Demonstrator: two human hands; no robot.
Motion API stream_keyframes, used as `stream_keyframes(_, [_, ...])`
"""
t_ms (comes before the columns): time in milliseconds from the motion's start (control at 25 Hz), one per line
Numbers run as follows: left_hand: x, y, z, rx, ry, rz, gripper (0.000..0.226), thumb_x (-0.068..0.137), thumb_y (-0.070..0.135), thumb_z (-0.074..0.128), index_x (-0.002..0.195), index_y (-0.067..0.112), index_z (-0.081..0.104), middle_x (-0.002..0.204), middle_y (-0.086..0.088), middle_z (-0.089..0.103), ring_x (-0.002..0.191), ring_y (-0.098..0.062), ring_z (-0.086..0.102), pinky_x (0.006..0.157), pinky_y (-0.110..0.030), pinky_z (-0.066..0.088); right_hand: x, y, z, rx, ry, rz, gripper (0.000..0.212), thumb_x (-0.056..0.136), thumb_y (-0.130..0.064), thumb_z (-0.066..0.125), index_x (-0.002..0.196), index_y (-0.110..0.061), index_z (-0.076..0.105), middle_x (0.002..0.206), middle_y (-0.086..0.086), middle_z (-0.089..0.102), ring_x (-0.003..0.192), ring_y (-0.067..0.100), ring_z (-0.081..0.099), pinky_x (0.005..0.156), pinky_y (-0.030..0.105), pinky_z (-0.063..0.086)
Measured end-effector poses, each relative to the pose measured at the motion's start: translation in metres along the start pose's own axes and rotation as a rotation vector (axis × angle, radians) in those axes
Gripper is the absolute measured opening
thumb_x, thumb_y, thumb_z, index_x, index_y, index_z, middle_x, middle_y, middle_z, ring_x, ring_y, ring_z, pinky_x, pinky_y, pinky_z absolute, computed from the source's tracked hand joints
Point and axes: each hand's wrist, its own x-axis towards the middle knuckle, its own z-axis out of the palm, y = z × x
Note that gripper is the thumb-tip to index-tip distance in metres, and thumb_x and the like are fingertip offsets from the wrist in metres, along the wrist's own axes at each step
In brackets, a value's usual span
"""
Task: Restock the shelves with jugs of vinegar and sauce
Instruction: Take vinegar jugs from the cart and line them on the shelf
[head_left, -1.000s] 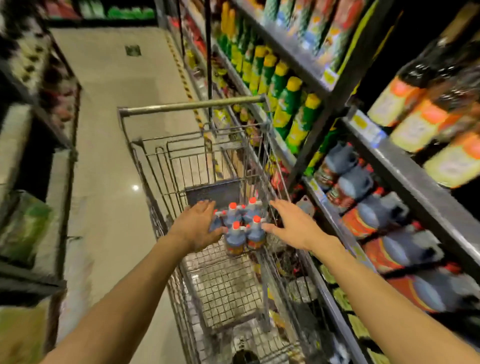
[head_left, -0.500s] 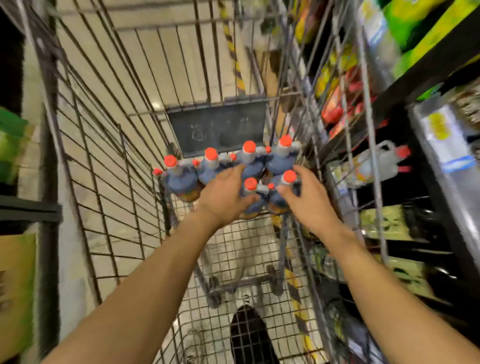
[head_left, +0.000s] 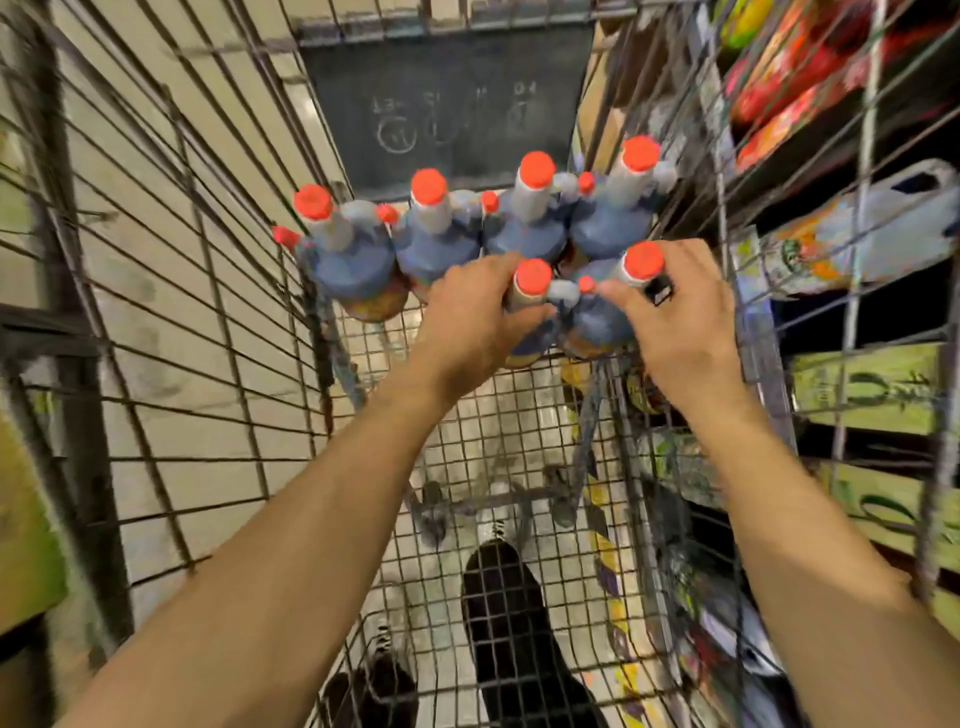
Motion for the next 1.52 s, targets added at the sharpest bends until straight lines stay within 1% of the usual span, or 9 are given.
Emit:
stream_keyframes(200, [-0.027, -0.006, -0.015, 0.013, 0.035, -0.044, 0.026, 0.083, 0.031, 0.082, 0.094, 0.010, 0.071, 0.087, -0.013, 0.073, 0.082, -0.039, 0.064, 0.068, -0.044, 0.045, -0.028, -0.018, 0.009, -0.062, -0.008, -0.019, 0.028, 0.085, -0.016, 0.081, 0.103, 0.004, 0.072, 0.101, 0.017, 0.061, 0.098, 0.035, 0.060, 0.088, 0.032, 0.040])
stream_keyframes(320, [-0.055, -0.014, -0.021, 0.069, -0.015, -0.108, 0.023, 0.084, 0.037, 0.079, 0.094, 0.018, 0.072, 0.084, -0.010, 0.074, 0.080, -0.038, 0.064, 0.069, -0.046, 0.050, -0.047, -0.031, 0.015, -0.013, -0.058, 0.033, 0.025, 0.087, -0.020, 0.081, 0.104, -0.003, 0.072, 0.102, 0.006, 0.058, 0.101, 0.032, 0.057, 0.091, 0.036, 0.043])
stream_keyframes(560, [-0.097, -0.033, -0.023, -0.155, 0.011, -0.189, 0.025, 0.079, 0.038, 0.083, 0.101, 0.042, 0.072, 0.091, 0.019, 0.072, 0.086, -0.001, 0.065, 0.076, -0.027, 0.054, -0.075, -0.039, 0.028, 0.023, -0.162, 0.088, 0.030, 0.081, -0.027, 0.085, 0.104, -0.012, 0.072, 0.100, -0.006, 0.056, 0.102, 0.021, 0.054, 0.089, 0.028, 0.040])
stream_keyframes(720, [-0.091, -0.044, -0.014, -0.314, 0.051, -0.274, 0.059, 0.067, 0.030, 0.094, 0.119, 0.037, 0.067, 0.106, 0.017, 0.067, 0.094, 0.006, 0.061, 0.077, -0.006, 0.045, -0.074, -0.031, 0.027, 0.347, -0.219, 0.219, 0.031, 0.074, -0.010, 0.089, 0.098, -0.012, 0.069, 0.105, 0.005, 0.067, 0.100, 0.016, 0.060, 0.086, 0.025, 0.047])
stream_keyframes(880, [-0.091, -0.057, -0.006, -0.539, 0.028, -0.345, 0.081, 0.063, 0.014, 0.097, 0.132, 0.030, 0.058, 0.118, 0.009, 0.062, 0.097, 0.006, 0.063, 0.074, -0.006, 0.049, -0.069, -0.017, 0.030, 0.506, -0.351, 0.309, 0.047, 0.073, 0.004, 0.086, 0.113, -0.012, 0.068, 0.109, -0.005, 0.068, 0.097, -0.005, 0.064, 0.082, 0.009, 0.048])
stream_keyframes(1040, [-0.104, -0.070, 0.016, -0.785, 0.011, -0.426, 0.092, 0.064, -0.001, 0.093, 0.143, 0.021, 0.052, 0.131, 0.003, 0.062, 0.108, -0.004, 0.067, 0.083, -0.014, 0.056, -0.073, 0.002, 0.040, 0.592, -0.430, 0.420, 0.075, 0.075, 0.009, 0.083, 0.138, -0.022, 0.056, 0.139, -0.004, 0.061, 0.130, 0.010, 0.056, 0.107, 0.027, 0.048])
stream_keyframes(1200, [-0.101, -0.089, 0.027, -0.821, -0.057, -0.441, 0.090, 0.066, 0.011, 0.095, 0.142, 0.027, 0.051, 0.126, 0.007, 0.070, 0.109, -0.002, 0.069, 0.088, -0.021, 0.058, -0.070, 0.018, 0.047, 0.647, -0.545, 0.485, 0.079, 0.078, -0.004, 0.080, 0.146, -0.025, 0.047, 0.152, 0.002, 0.053, 0.140, 0.015, 0.051, 0.119, 0.036, 0.040])
stream_keyframes(1400, [-0.091, -0.095, 0.033, -0.791, -0.022, -0.439, 0.071, 0.063, 0.037, 0.095, 0.125, 0.030, 0.063, 0.114, 0.011, 0.077, 0.106, -0.006, 0.072, 0.087, -0.021, 0.057, -0.068, 0.020, 0.062, 0.657, -0.391, 0.462, 0.041, 0.081, -0.009, 0.079, 0.115, -0.022, 0.061, 0.126, 0.002, 0.068, 0.112, 0.008, 0.065, 0.085, 0.008, 0.050])
stream_keyframes(1520, [-0.076, -0.089, 0.030, -0.807, 0.050, -0.466, 0.071, 0.056, 0.051, 0.091, 0.119, 0.030, 0.064, 0.105, 0.020, 0.077, 0.098, 0.003, 0.072, 0.076, -0.009, 0.053, -0.052, 0.017, 0.069, 0.669, -0.316, 0.430, 0.043, 0.080, -0.020, 0.086, 0.115, -0.026, 0.063, 0.117, -0.006, 0.073, 0.105, 0.004, 0.070, 0.088, 0.014, 0.053])
